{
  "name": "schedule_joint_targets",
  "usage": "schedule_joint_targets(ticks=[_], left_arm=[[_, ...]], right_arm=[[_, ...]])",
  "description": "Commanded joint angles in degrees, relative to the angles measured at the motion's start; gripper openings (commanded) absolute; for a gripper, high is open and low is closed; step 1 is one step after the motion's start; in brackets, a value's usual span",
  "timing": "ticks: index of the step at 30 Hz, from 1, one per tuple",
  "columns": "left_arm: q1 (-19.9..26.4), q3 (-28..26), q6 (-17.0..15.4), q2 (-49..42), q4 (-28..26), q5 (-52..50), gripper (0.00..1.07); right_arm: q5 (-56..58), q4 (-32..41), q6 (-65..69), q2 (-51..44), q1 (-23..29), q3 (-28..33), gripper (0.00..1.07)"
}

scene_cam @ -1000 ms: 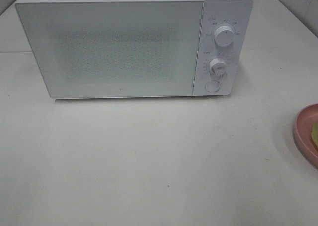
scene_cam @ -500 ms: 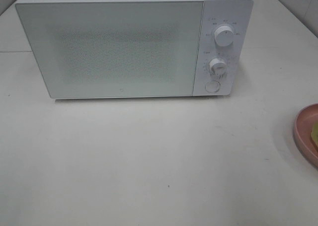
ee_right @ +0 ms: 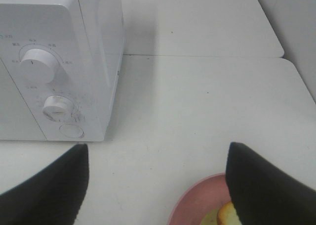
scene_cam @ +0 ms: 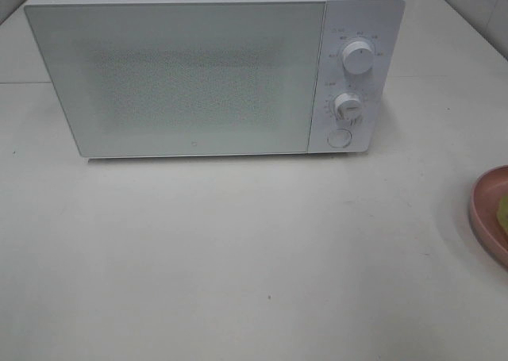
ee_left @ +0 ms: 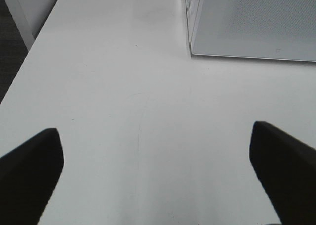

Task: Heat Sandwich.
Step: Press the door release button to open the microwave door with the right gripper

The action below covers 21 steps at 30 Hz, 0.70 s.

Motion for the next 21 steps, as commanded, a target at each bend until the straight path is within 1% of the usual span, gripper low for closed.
schedule_joint_targets(ticks=[1,11,15,16,17,19,20,21], left_arm=[[0.1,0.2,-0.1,-1.7,-0.3,-0.2,0.98],[0.1,0.2,-0.1,-1.7,-0.3,-0.2,0.98],[0.1,0.2,-0.1,-1.7,-0.3,-0.2,0.98],[0.1,0.2,-0.1,-1.7,-0.3,-0.2,0.98],[0.1,0.2,-0.1,-1.7,-0.3,-0.2,0.98],[0.1,0.2,-0.1,-1.7,-0.3,-0.2,0.98],[0.1,0.2,-0.1,-1.7,-0.3,-0.2,0.98],[0.1,0.2,-0.1,-1.7,-0.3,-0.2,0.98]], right_arm=[[-4.1,-0.1,0.2,2.1,-0.3,-0.1,0.74],[-12.3,-0.1,0.2,8.7,-0.2,0.1,0.74],[-28.7,0.3,-4.1,11.4,-0.2,5.9,0.74],[-28.7,0.3,-4.1,11.4,-0.2,5.9,0.74],[-33.3,3.8,-6.5,12.5,0.9,8.3,0.74],[-35.8,7.3,-10.3,13.7,2.8,8.9,0.74],[-35.8,7.3,-10.3,13.7,2.8,8.9,0.74],[-36.6,9.3,-15.1,14.5,4.8,8.9,0.74]])
